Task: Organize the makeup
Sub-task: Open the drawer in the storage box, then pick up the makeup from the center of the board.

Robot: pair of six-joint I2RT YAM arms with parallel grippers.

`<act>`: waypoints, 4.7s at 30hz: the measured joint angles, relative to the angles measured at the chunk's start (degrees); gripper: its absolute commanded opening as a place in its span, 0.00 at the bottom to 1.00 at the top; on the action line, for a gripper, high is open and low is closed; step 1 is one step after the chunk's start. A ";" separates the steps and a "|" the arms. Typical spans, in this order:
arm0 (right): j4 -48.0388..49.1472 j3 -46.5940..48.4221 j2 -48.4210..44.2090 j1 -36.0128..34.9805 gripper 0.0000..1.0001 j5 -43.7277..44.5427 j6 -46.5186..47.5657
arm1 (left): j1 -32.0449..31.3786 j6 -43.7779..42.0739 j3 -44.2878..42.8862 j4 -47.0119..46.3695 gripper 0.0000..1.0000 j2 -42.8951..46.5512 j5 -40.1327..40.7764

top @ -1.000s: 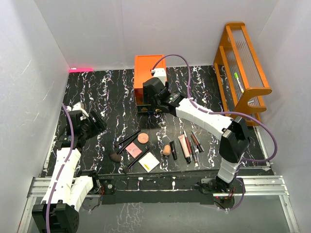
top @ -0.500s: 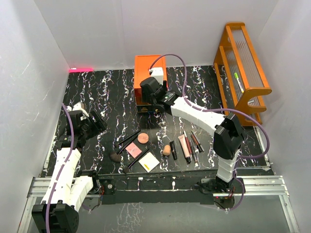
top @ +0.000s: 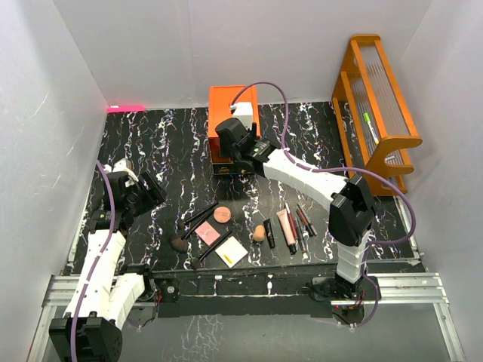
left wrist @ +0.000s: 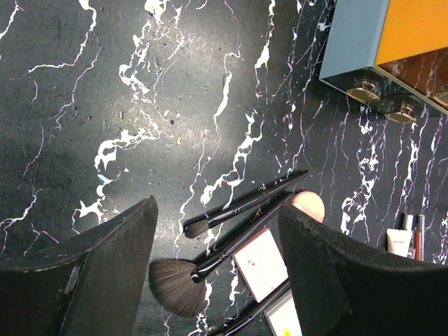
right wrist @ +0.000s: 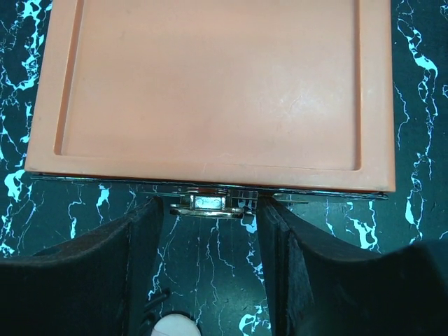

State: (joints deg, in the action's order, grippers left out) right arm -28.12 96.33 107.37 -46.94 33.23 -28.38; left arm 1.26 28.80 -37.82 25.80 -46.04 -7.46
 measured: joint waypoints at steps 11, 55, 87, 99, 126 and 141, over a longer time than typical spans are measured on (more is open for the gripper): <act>-0.20 1.40 1.99 0.00 0.37 1.33 0.44 | 0.00 0.02 0.00 0.02 0.69 0.09 0.00; -6.47 -15.87 -14.14 -12.52 0.28 3.78 -12.96 | -0.26 0.39 0.00 0.00 0.69 0.35 0.00; 0.28 -35.08 -36.13 -15.43 0.79 -11.43 -8.35 | -0.26 0.39 0.00 0.02 0.72 0.39 0.35; 2.84 -48.50 -35.50 -25.03 0.86 -26.36 -4.02 | -0.26 0.37 0.00 0.02 0.74 4.02 1.11; 9.31 -45.92 -16.39 -25.46 0.98 -23.30 1.60 | -0.26 0.68 -0.11 1.70 0.91 4.50 4.33; 8.61 -40.89 -9.99 -28.22 0.72 -19.67 2.82 | -0.26 0.68 -0.11 1.68 0.90 4.68 4.48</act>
State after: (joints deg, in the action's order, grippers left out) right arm -19.51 55.44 97.38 -75.16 13.56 -25.56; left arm 0.99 29.47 -37.93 27.49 -41.36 -2.98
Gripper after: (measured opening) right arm 0.875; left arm 0.905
